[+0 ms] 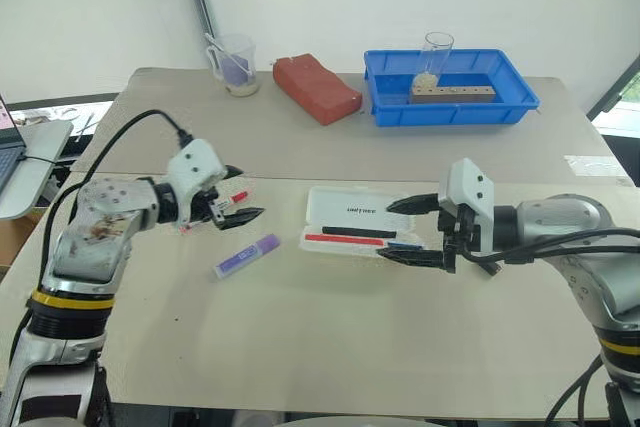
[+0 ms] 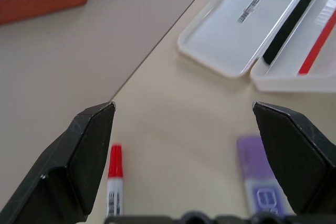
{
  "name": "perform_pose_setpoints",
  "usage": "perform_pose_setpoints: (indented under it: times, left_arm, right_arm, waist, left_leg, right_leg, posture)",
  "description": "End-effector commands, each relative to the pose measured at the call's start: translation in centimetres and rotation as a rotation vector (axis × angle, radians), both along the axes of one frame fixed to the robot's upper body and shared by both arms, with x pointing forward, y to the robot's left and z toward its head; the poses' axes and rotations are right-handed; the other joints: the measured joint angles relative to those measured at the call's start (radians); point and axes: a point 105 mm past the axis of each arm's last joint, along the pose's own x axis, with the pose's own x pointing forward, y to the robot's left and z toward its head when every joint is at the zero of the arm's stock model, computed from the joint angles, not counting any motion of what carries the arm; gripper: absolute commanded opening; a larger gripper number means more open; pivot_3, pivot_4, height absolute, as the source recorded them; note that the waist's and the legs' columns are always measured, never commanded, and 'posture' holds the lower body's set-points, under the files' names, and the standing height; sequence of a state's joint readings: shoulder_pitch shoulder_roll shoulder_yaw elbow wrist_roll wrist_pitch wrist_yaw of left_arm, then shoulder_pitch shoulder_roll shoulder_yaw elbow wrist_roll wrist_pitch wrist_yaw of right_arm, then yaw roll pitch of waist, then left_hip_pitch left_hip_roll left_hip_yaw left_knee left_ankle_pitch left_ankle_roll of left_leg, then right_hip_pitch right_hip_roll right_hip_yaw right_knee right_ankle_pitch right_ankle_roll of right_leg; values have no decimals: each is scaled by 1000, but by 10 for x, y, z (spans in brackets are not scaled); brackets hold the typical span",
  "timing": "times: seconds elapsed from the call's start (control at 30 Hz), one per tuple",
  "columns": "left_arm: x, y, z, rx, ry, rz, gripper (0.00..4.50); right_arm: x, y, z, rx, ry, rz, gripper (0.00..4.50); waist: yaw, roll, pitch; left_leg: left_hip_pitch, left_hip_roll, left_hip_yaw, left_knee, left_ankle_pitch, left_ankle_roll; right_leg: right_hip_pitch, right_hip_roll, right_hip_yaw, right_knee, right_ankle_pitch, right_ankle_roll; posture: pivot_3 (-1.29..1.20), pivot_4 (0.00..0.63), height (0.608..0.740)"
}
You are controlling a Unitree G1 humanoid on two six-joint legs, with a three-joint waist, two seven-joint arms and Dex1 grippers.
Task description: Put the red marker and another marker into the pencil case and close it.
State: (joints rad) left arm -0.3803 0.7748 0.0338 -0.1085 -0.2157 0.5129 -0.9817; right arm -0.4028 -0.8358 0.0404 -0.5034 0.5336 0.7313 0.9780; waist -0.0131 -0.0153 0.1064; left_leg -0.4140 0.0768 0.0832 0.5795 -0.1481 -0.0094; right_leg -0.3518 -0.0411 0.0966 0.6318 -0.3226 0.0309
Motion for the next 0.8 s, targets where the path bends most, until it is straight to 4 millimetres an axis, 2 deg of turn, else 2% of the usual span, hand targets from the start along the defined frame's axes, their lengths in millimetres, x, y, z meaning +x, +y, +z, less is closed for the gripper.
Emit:
perform_pose_setpoints:
  times: [0.03,0.1,0.13,0.27,0.47,0.6,0.8]
  left_arm:
    - [-3,-1,18,-32,-82,-1,4450]
    - [-17,-16,26,-78,-72,-87,4450]
    - [-25,-24,31,-97,-65,-140,4500]
    - [-49,-46,47,-113,-30,-297,4500]
    - [-69,-63,46,-48,7,-431,4500]
    - [-79,-73,43,-39,28,-486,4500]
    - [-83,-73,36,-15,61,-498,4500]
  right_arm:
    - [9,1,5,16,-36,-27,3941]
    - [13,0,-3,19,-15,-47,3941]
    - [16,-2,-7,14,-7,-60,3425]
    - [24,-5,-22,3,38,-112,2154]
    - [27,0,-50,34,101,-161,31]
    - [23,2,-66,50,138,-194,11]
    - [11,2,-93,22,195,-216,11]
  waist:
    - [6,-1,1]
    - [11,-3,1]
    - [14,-3,1]
    - [15,-3,1]
    - [6,-2,0]
    - [7,-2,0]
    - [6,-2,0]
  left_leg:
    - [0,0,0,0,0,0]
    - [1,1,0,1,0,0]
    - [1,1,0,1,0,0]
    - [0,0,2,1,0,0]
    - [1,1,1,-1,0,0]
    - [0,1,1,0,0,0]
    - [1,1,1,0,0,0]
  right_leg:
    - [0,0,-1,0,0,0]
    - [-2,-1,-2,-1,0,-1]
    - [-2,-1,-3,-1,0,-1]
    - [-1,-2,-2,-1,0,-1]
    - [0,1,-1,0,0,-2]
    - [0,1,-1,0,0,-2]
    - [1,1,-1,0,0,-2]
  posture:
    - [0,150,740]
    - [0,150,740]
    - [0,150,740]
    - [0,150,740]
    - [0,150,740]
    - [0,150,740]
    - [0,150,740]
